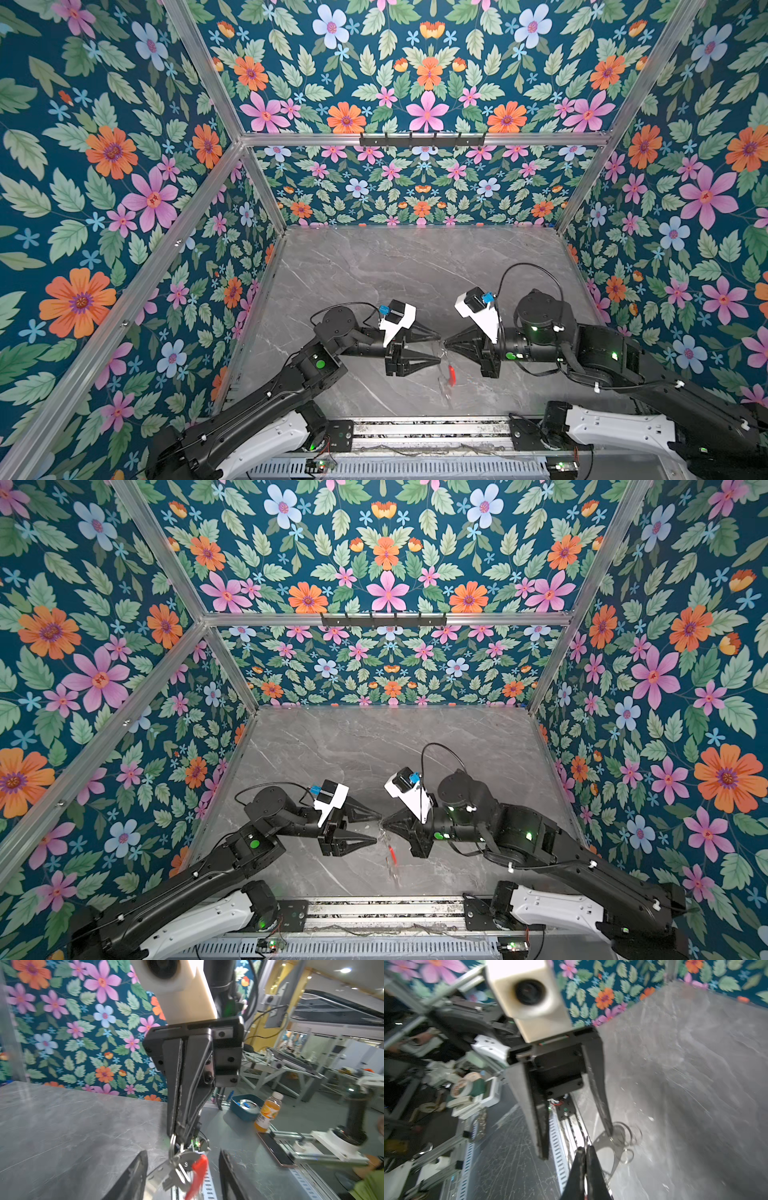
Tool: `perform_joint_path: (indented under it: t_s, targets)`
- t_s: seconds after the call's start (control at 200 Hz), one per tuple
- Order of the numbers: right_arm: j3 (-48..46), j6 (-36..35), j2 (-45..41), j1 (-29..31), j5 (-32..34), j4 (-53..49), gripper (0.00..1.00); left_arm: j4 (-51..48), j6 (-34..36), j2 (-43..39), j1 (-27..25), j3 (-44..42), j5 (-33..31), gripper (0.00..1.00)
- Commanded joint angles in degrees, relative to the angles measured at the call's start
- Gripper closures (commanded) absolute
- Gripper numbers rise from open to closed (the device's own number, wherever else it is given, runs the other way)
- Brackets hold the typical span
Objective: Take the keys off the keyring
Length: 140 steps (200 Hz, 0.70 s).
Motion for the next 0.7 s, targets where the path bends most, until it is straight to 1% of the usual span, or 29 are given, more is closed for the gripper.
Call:
perform_joint_path:
  t_s: [0.0, 0.03, 0.065, 0.12, 0.245, 0.37, 0.525, 0.695]
  targets:
    - [4.49, 0.73, 6.65, 0.44, 14.56, -19.61, 1.00, -4.59, 1.18, -1.75, 0.06, -0.47, -12.04, 0.38]
    - [5.00, 0.63, 8.05, 0.92, 14.90, -20.68, 1.00, -4.65, 1.23, -2.15, 0.07, -0.75, -13.26, 0.37]
    - [5.31, 0.48, 8.99, 1.00, 13.81, -20.71, 1.00, -4.56, 1.07, -2.36, 0.06, -0.97, -13.83, 0.36]
    - [5.96, 0.31, 9.48, 1.02, 12.89, -20.08, 1.00, -4.49, 1.38, -2.47, 0.07, -1.16, -13.54, 0.36]
    - [9.25, -0.50, 10.89, 1.00, 13.30, -21.95, 1.00, -5.56, 1.63, -2.51, -0.01, -1.24, -13.67, 0.35]
    - [10.57, -0.47, 12.07, 0.83, 11.51, -23.37, 1.00, -5.60, 1.63, -2.35, 0.00, -1.98, -13.52, 0.35]
    - [10.33, -0.49, 11.78, 0.54, 8.53, -23.37, 1.00, -3.45, 1.21, -1.39, 0.04, -2.82, -11.73, 0.34]
    - [10.09, -0.73, 10.83, 0.03, 5.99, -23.26, 1.00, -0.60, 0.65, 0.57, 0.07, -2.83, -8.11, 0.40]
